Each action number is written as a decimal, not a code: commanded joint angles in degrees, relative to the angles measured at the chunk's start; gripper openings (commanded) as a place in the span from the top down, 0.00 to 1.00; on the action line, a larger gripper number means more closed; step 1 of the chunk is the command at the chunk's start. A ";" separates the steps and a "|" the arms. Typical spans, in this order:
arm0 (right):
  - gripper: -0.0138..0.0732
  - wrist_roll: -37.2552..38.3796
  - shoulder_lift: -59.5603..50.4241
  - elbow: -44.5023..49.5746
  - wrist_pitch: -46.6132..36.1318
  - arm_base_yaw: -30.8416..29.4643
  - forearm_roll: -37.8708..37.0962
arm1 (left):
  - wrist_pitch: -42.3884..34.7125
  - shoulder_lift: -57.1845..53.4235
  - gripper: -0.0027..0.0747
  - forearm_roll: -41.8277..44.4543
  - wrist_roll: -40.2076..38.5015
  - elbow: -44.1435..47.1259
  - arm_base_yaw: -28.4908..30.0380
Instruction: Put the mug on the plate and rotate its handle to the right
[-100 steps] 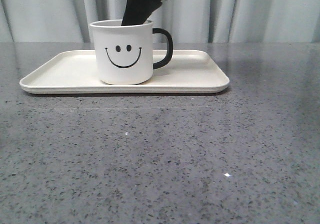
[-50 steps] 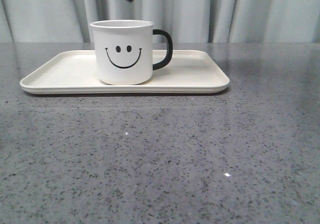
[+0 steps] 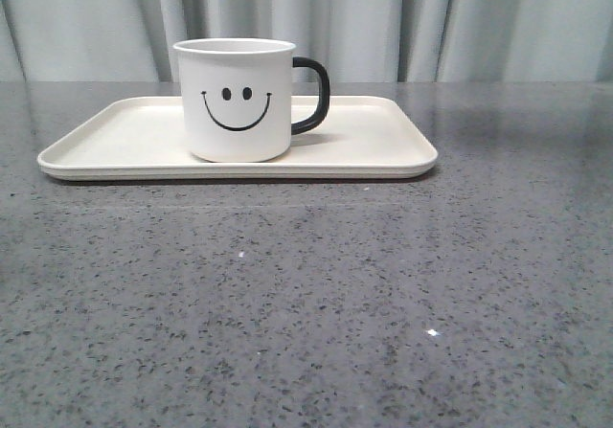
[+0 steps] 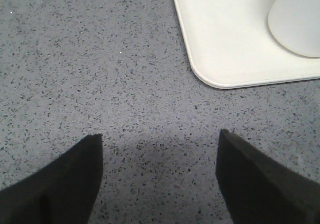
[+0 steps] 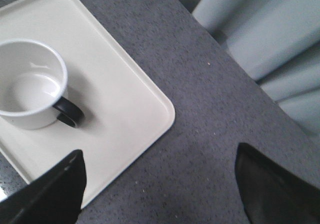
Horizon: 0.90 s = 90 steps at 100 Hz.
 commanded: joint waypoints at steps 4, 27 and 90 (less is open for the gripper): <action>0.15 3.02 -10.17 11.17 -10.66 -1.92 -2.70 | -3.65 -0.24 0.35 -0.03 -0.43 -1.51 0.22; 0.15 8.35 -27.27 37.97 -23.21 -7.17 -2.70 | -3.75 -0.24 0.35 -0.14 -0.43 -1.51 0.22; 0.27 16.37 -72.52 85.98 -41.09 -15.53 -2.65 | -3.88 -0.24 0.35 -0.14 -0.43 -1.51 0.22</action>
